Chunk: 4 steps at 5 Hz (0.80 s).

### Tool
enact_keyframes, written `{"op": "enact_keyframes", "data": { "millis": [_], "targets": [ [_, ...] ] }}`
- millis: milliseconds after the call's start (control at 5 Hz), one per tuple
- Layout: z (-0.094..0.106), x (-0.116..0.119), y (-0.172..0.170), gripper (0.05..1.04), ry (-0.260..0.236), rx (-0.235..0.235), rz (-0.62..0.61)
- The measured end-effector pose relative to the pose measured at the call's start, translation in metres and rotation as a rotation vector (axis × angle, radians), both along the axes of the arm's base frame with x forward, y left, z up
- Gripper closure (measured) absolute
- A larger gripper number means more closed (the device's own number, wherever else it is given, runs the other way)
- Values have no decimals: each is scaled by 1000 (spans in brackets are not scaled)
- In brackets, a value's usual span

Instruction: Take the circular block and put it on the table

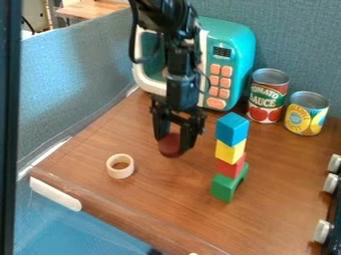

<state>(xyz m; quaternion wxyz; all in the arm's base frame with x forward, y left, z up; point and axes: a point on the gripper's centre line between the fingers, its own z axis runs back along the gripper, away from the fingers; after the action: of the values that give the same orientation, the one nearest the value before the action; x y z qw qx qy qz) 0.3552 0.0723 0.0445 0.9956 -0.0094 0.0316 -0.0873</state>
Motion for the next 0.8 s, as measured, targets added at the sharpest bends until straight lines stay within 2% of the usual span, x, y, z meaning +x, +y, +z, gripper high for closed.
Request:
{"op": "enact_keyframes", "data": {
  "millis": [200,400,600,800],
  "targets": [
    [-26,2,-6,321,54,-18,-19],
    [-34,1,-5,321,73,-17,-11],
    [-34,3,-2,254,64,-8,8],
    [-31,-3,5,72,49,2,65]
  ]
}}
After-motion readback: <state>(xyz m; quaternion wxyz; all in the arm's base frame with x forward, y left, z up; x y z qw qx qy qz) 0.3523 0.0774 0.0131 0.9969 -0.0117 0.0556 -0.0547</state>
